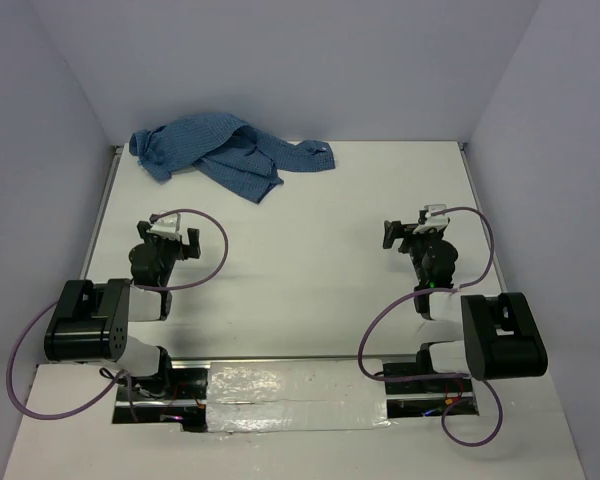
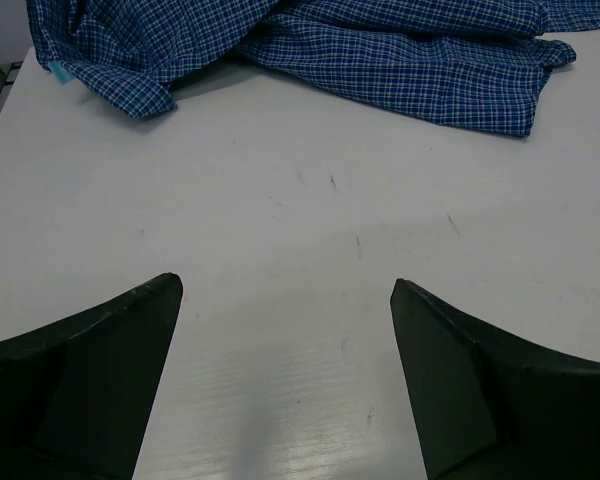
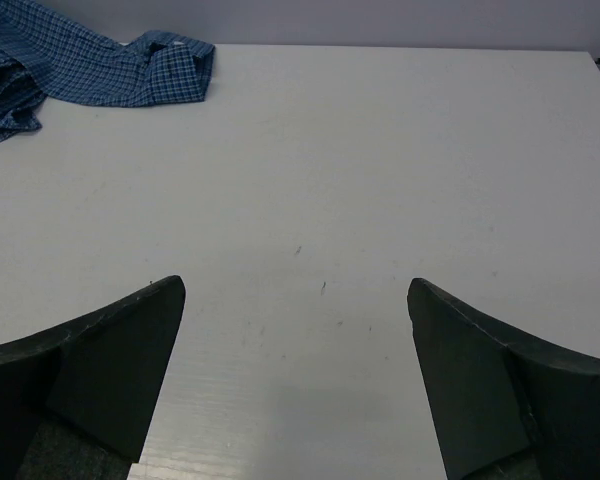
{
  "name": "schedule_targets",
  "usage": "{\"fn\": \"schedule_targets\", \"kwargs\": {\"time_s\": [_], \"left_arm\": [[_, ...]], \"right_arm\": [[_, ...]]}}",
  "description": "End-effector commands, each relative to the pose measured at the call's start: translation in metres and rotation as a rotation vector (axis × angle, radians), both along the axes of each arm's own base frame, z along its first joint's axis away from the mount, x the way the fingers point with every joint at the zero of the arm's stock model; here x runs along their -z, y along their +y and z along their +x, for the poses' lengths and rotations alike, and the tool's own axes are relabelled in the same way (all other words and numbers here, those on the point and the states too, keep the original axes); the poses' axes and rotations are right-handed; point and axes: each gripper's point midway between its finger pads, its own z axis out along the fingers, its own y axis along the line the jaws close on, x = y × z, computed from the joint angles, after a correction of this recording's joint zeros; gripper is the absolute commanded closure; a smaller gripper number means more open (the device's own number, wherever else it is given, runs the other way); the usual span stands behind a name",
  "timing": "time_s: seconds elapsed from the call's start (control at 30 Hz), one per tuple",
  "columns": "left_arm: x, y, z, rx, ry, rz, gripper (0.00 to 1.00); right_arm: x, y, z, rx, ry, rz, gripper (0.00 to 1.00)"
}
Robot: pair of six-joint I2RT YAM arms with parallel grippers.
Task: Fold and stack the long sleeve shirts
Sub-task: Move the shirt to the center of the board
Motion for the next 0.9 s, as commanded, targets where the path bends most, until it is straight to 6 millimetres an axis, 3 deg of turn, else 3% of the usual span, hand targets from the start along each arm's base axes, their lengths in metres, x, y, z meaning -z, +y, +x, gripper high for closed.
{"fn": "schedule_targets", "kwargs": {"time_s": [0.0, 0.13, 0.2, 0.23, 0.27, 0.3, 0.33, 0.37, 0.4, 0.43, 0.47, 0.5, 0.53, 0.57, 0.6, 0.63, 0.67, 0.7, 0.73, 0.77, 0.8, 0.87], "left_arm": [[-0.010, -0.001, 0.002, 0.014, -0.044, 0.012, 0.01], [-0.011, -0.001, 0.002, 0.014, -0.044, 0.011, 0.01], [-0.010, -0.002, 0.003, 0.018, -0.044, 0.029, 0.01], [-0.010, -0.005, 0.001, 0.027, -0.045, 0.024, 0.01], [-0.022, -0.008, 0.004, 0.047, -0.080, 0.026, 0.01], [-0.004, -0.013, -0.002, 0.085, 0.071, 0.042, 0.01], [-0.055, -0.021, 0.025, 0.133, 0.040, 0.056, 0.01], [-0.069, -0.031, 0.031, 0.180, 0.084, 0.053, 0.01], [-0.078, -0.035, 0.041, 0.175, 0.135, 0.039, 0.01], [-0.094, -0.036, 0.063, 0.164, 0.219, 0.039, 0.01], [-0.121, -0.039, 0.068, 0.182, 0.213, 0.036, 0.01], [-0.103, -0.041, 0.086, 0.209, 0.307, 0.049, 0.17], [-0.130, -0.040, 0.100, 0.210, 0.360, 0.048, 0.27], [-0.130, -0.039, 0.109, 0.200, 0.414, 0.036, 0.37], [-0.093, -0.035, 0.128, 0.159, 0.551, -0.006, 0.45], [-0.131, -0.035, 0.155, 0.148, 0.507, -0.017, 0.42], [-0.068, -0.033, 0.154, 0.126, 0.726, -0.051, 0.31], [-0.066, -0.035, 0.162, 0.099, 0.762, -0.096, 0.25], [-0.085, -0.036, 0.181, 0.084, 0.728, -0.124, 0.18], [-0.051, -0.036, 0.189, 0.066, 0.792, -0.146, 0.01], [-0.052, -0.050, 0.200, 0.056, 0.770, -0.152, 0.01], [-0.051, -0.053, 0.230, 0.039, 0.671, -0.144, 0.01]], "right_arm": [[-0.017, -0.001, 0.003, 0.005, -0.061, 0.004, 0.00], [-0.017, -0.001, 0.002, 0.004, -0.061, 0.004, 0.00], [-0.029, 0.000, 0.005, 0.002, -0.084, 0.004, 0.00], [-0.031, 0.003, 0.014, -0.019, -0.016, 0.003, 0.00], [-0.048, 0.008, 0.016, -0.053, -0.004, 0.003, 0.00], [-0.055, 0.011, 0.020, -0.080, 0.032, 0.005, 0.07], [-0.075, 0.032, 0.024, -0.203, 0.072, 0.017, 0.17], [-0.087, 0.042, 0.025, -0.260, 0.079, 0.019, 0.32], [-0.096, 0.047, 0.027, -0.294, 0.096, 0.019, 0.66], [-0.111, 0.050, 0.035, -0.304, 0.142, 0.058, 0.80], [-0.117, 0.050, 0.041, -0.291, 0.171, 0.092, 0.80], [-0.135, 0.050, 0.046, -0.283, 0.191, 0.119, 0.75], [-0.138, 0.051, 0.051, -0.277, 0.213, 0.143, 0.67], [-0.132, 0.052, 0.058, -0.260, 0.253, 0.184, 0.50], [-0.142, 0.055, 0.064, -0.256, 0.250, 0.191, 0.42], [-0.143, 0.057, 0.067, -0.246, 0.252, 0.192, 0.34], [-0.140, 0.062, 0.072, -0.213, 0.261, 0.183, 0.24], [-0.141, 0.067, 0.074, -0.207, 0.262, 0.176, 0.19], [-0.148, 0.072, 0.077, -0.206, 0.251, 0.171, 0.17], [-0.142, 0.082, 0.076, -0.219, 0.278, 0.164, 0.11], [-0.140, 0.086, 0.076, -0.222, 0.294, 0.165, 0.10], [-0.138, 0.101, 0.076, -0.249, 0.310, 0.162, 0.10]]}}
